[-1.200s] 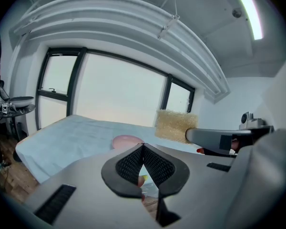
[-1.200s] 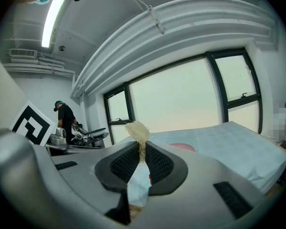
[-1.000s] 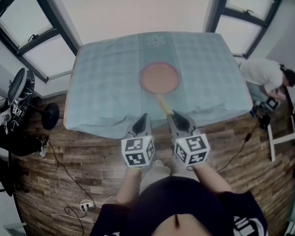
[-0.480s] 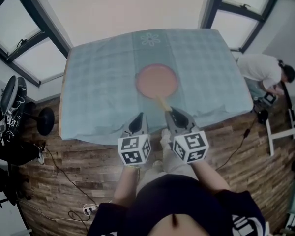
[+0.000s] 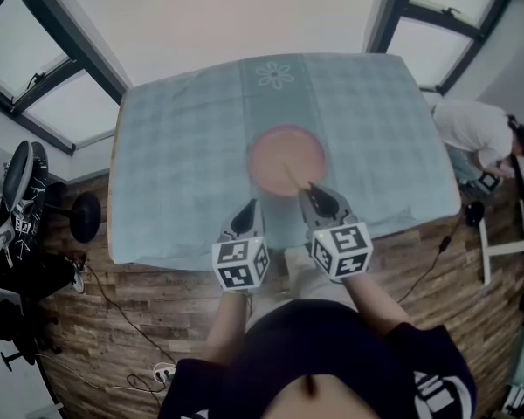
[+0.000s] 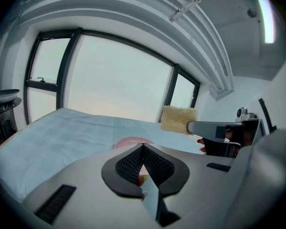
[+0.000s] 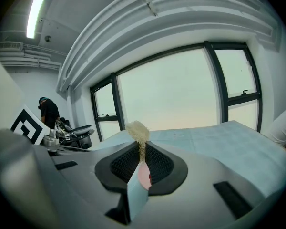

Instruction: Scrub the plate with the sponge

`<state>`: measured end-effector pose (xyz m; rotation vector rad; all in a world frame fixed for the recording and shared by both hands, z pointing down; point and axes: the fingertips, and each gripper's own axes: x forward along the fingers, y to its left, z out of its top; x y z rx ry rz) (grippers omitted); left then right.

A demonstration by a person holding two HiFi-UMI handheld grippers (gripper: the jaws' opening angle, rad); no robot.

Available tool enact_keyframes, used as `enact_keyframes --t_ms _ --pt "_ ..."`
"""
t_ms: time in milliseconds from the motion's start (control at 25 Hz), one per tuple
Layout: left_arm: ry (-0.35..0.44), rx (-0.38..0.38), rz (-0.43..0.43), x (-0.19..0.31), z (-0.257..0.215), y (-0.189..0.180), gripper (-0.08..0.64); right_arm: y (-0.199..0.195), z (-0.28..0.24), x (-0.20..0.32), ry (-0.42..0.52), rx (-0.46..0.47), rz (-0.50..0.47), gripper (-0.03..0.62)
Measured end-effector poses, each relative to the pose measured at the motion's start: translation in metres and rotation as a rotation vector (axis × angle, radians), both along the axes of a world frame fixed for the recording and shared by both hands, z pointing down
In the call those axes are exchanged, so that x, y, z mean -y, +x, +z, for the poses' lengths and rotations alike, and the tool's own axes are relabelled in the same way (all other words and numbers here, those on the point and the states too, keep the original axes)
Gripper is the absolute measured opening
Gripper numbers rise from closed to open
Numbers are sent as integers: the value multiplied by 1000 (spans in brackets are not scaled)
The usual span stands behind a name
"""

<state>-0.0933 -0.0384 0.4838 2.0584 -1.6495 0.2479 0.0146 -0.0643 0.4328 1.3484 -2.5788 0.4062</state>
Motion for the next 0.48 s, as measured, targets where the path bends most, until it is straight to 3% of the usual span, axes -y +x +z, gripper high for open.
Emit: enact_keyframes --t_ms 480 --pt "-65 -1 -51 67 35 -11 8 -5 38 89 -58 -75 -49 44"
